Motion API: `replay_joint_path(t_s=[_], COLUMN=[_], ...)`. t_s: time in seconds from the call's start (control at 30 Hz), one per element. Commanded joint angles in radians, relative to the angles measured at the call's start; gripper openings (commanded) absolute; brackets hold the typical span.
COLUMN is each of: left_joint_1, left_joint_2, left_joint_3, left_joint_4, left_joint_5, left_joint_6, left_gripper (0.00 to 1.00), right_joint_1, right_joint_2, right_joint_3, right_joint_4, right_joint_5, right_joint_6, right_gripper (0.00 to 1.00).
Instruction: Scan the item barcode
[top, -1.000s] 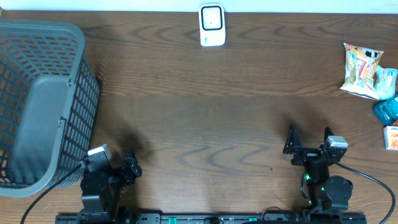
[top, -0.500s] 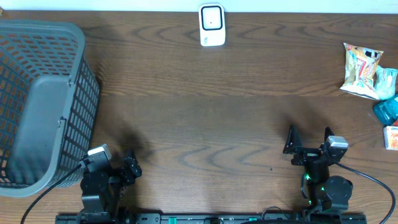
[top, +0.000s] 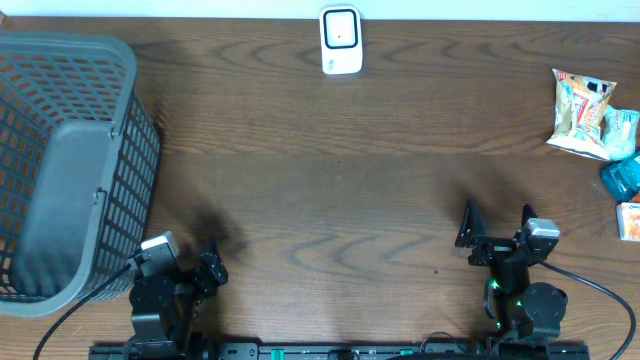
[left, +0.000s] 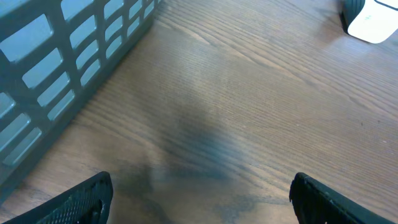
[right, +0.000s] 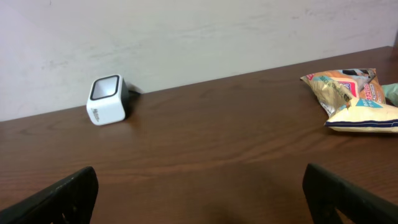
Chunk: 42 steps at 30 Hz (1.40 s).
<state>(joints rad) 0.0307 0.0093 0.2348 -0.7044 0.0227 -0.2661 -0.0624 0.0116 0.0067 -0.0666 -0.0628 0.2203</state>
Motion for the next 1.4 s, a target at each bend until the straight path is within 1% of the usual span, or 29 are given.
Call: replay_joint_path(t_s=[0.0,0.07,0.17,0.27,0.37,0.47,0.57,0.63,0.83,1.13,1.37], left_joint_1=[-0.002,-0.006,-0.024,-0.034,-0.048,-0.062,-0.064,-0.064,-0.064,-0.064,-0.064], left_joint_2=[-0.008,-0.007,-0.007,-0.007,-0.007,-0.007,-0.008,-0.008,-0.008,-0.008,-0.008], left_joint_3=[-0.003,-0.005,-0.018,-0.051,-0.120,-0.179,-0.219,-0.230,-0.230,-0.231,-0.231], left_joint_4=[-0.026,-0.014,0.100,0.255,0.467,0.583,0.612,0.639,0.641,0.639,0.639], left_joint_5=[-0.007,0.002,0.031,0.056,0.056,0.056,0.055,0.056,0.055,0.056,0.055], left_joint_6=[-0.003,-0.010,-0.009,-0.008,0.000,0.007,0.006,0.032,0.132,0.208,0.213], left_gripper=[0.91,0.91,0.91,0.91,0.91,0.91,0.91,0.91,0.91,0.91,0.91], right_joint_1=[0.003,0.003,0.003,0.003,0.003,0.003,0.003,0.003,0.003,0.003,0.003], right_joint_2=[-0.007,-0.007,-0.007,-0.007,-0.007,-0.007,-0.007,-0.007,-0.007,-0.007,-0.007], right_joint_3=[-0.001,-0.001,-0.001,-0.001,-0.001,-0.001,-0.001,-0.001,-0.001,-0.001,-0.001], right_joint_4=[-0.005,-0.004,-0.005,-0.004,-0.005,-0.005,-0.004,-0.004,-0.004,-0.004,-0.005], right_joint_5=[0.008,0.008,0.008,0.008,0.008,0.008,0.008,0.008,0.008,0.008,0.008], right_joint_6=[0.011,0.011,0.011,0.011,0.011,0.011,0.011,0.011,0.011,0.011,0.011], right_gripper=[0.99,0.99,0.99,0.99,0.99,0.99,0.99,0.99,0.99,0.99,0.99])
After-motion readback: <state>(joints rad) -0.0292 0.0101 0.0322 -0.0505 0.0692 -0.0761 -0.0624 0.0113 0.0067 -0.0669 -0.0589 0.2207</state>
